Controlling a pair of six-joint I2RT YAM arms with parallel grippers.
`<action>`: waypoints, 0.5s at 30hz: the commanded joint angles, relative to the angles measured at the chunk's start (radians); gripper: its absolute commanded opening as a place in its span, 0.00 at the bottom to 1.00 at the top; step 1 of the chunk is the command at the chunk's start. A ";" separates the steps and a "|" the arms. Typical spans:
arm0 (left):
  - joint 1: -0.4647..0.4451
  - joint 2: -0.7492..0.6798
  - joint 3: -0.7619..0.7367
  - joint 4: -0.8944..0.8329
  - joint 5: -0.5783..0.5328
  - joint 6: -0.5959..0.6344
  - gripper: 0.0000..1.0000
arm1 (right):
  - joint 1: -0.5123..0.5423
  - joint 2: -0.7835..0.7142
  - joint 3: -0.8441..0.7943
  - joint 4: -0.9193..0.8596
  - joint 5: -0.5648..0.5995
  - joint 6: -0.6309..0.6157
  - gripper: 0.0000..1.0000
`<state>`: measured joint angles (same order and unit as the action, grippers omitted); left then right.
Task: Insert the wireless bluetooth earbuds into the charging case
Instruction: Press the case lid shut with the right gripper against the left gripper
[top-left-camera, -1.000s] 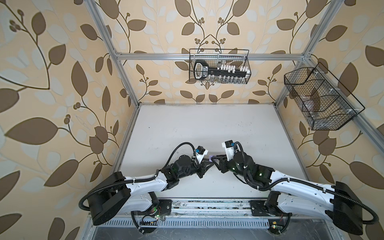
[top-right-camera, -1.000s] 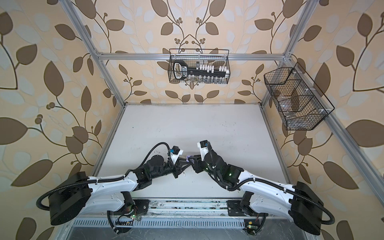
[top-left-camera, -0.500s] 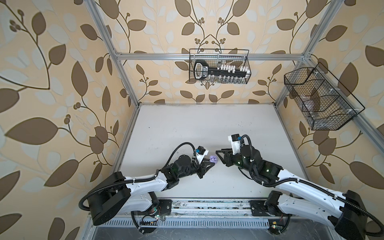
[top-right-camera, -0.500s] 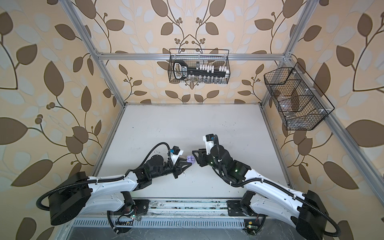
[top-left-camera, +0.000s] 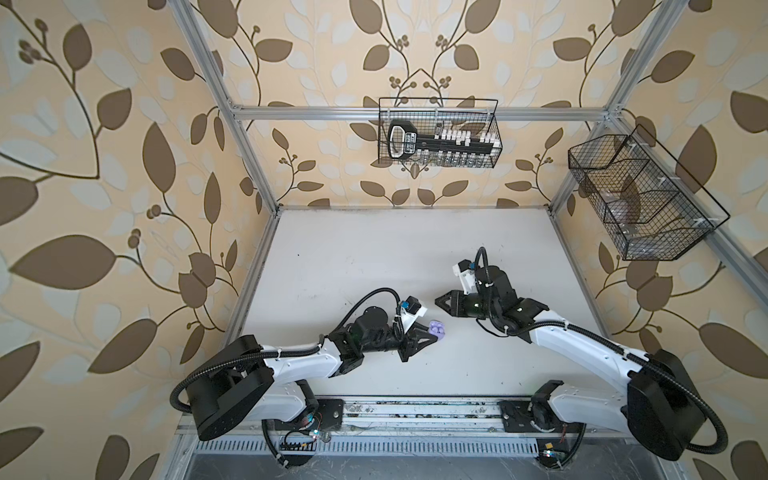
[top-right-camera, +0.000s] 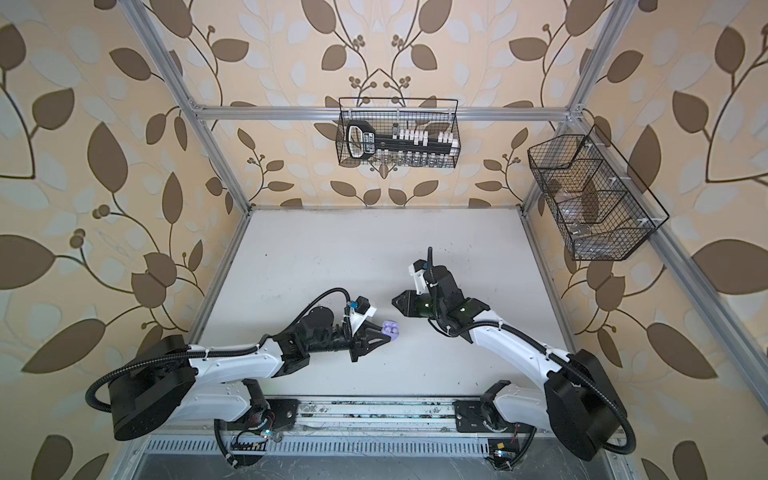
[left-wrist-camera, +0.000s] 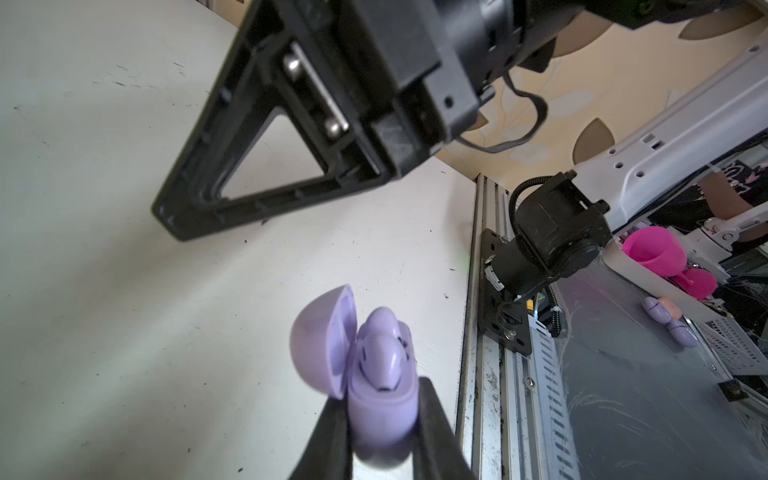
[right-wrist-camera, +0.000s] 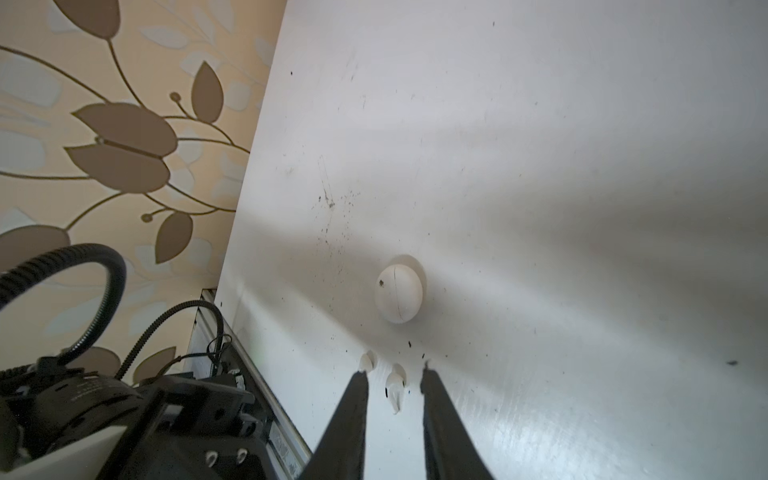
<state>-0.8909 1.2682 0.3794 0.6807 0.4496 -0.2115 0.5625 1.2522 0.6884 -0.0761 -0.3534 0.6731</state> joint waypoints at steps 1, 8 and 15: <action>-0.011 0.003 0.047 0.026 0.050 0.042 0.03 | -0.005 0.031 0.018 0.003 -0.121 0.010 0.24; -0.020 0.030 0.070 -0.003 0.078 0.052 0.02 | -0.010 0.080 -0.020 0.098 -0.262 0.055 0.22; -0.022 0.020 0.068 -0.020 0.028 0.062 0.03 | -0.005 0.066 -0.093 0.151 -0.319 0.097 0.21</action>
<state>-0.9043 1.3006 0.4194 0.6464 0.4919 -0.1810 0.5552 1.3251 0.6357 0.0422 -0.6174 0.7418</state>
